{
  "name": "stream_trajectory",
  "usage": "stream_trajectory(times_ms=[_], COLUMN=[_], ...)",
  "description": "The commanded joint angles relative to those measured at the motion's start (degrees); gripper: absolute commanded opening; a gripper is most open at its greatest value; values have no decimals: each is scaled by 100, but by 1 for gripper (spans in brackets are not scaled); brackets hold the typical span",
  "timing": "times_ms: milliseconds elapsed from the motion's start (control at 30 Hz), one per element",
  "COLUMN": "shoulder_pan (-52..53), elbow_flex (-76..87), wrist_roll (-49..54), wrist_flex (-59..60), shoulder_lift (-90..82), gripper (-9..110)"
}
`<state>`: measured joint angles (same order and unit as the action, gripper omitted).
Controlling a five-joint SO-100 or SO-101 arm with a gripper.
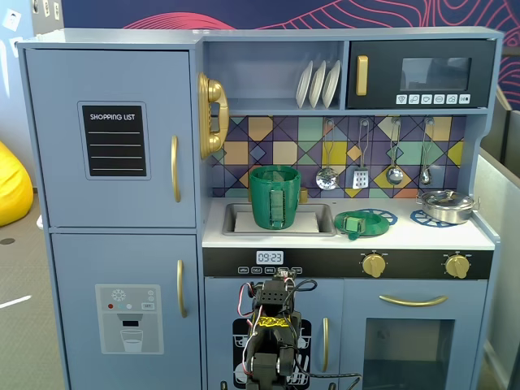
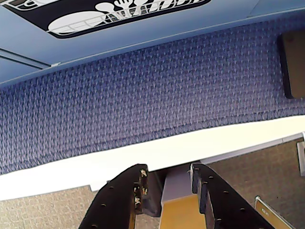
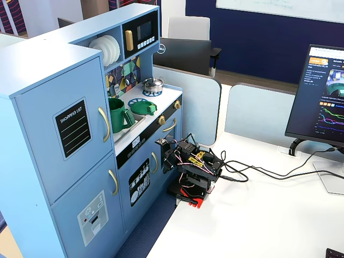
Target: Pick up the lid from the counter and put it on the green recipient
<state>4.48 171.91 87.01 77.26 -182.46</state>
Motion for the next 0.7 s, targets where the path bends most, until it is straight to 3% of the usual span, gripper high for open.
stream_trajectory(times_ms=[0,367,500,667], shoulder_pan=[97,88,589,1301], elbow_flex=[-18,-18,-422,-2259], wrist_roll=[141,70,35,26], wrist_flex=[1055,993,-290,-2180], shoulder_lift=[35,35,246,1345], gripper=[0,0,1,9])
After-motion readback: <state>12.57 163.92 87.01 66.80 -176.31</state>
